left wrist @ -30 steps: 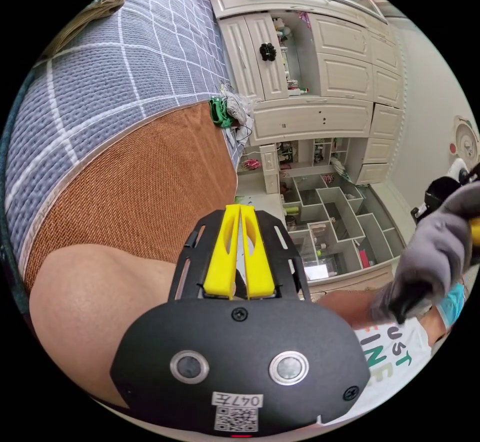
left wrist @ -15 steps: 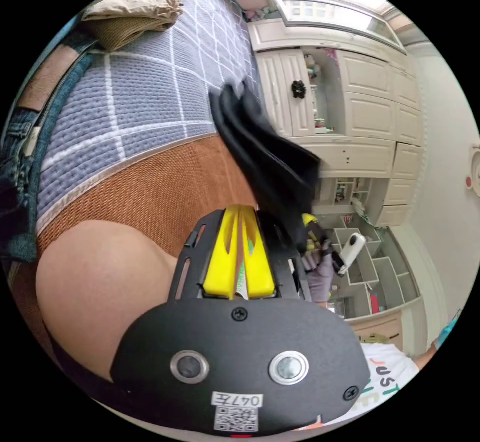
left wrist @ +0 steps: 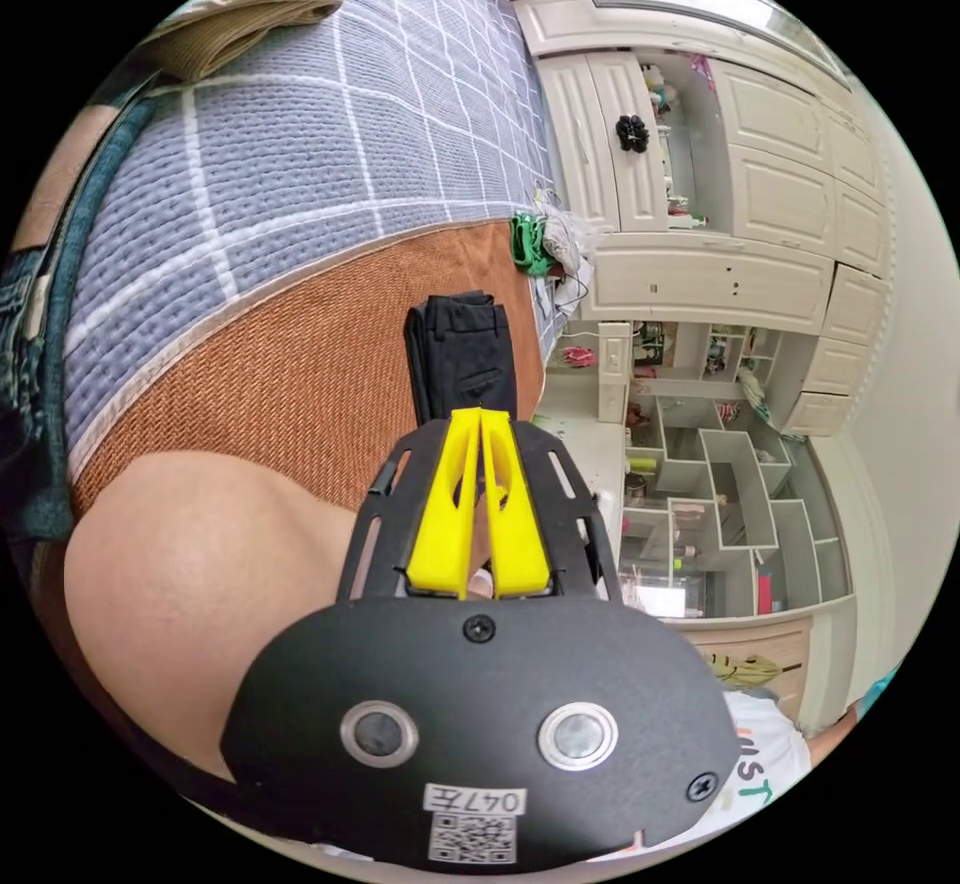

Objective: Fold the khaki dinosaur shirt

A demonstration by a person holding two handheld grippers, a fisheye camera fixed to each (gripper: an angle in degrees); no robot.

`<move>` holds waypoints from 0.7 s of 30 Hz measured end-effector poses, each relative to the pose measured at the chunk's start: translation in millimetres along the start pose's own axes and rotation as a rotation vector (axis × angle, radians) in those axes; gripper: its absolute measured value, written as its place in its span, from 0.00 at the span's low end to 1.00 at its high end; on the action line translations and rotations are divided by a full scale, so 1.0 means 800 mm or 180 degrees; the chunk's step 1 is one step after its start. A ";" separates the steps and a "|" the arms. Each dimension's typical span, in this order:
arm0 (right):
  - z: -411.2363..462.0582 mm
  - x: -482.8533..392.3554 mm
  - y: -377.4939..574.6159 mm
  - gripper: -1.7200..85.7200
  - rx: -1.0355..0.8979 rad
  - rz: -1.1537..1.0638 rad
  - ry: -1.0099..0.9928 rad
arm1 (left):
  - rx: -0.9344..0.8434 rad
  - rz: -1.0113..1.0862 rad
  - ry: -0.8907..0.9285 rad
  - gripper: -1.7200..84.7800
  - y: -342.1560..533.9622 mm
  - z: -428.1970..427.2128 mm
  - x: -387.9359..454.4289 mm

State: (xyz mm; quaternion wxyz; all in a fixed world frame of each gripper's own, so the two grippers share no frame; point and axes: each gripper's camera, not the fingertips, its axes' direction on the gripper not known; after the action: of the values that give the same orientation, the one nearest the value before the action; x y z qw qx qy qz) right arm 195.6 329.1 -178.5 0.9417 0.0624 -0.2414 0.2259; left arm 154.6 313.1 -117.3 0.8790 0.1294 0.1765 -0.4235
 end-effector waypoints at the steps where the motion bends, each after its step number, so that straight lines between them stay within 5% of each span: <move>1: 0.004 -0.009 0.001 0.02 0.0012 -0.0024 0.0028 | -0.0017 0.0032 -0.0011 0.01 0.000 0.003 0.005; 13: 0.080 -0.124 -0.011 0.01 -0.0091 -0.0356 0.0379 | -0.0169 0.0172 0.0103 0.01 -0.011 0.055 0.068; 21: 0.152 -0.126 -0.004 0.01 -0.0304 0.0032 0.0409 | -0.0463 0.0931 -0.0732 0.01 -0.016 0.123 0.185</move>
State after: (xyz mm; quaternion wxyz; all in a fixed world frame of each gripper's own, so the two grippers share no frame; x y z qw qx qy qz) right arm 66.5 259.0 -120.3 0.9560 0.0015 -0.1913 0.2224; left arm 250.0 164.6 -91.8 0.9526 0.0405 0.0844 -0.2894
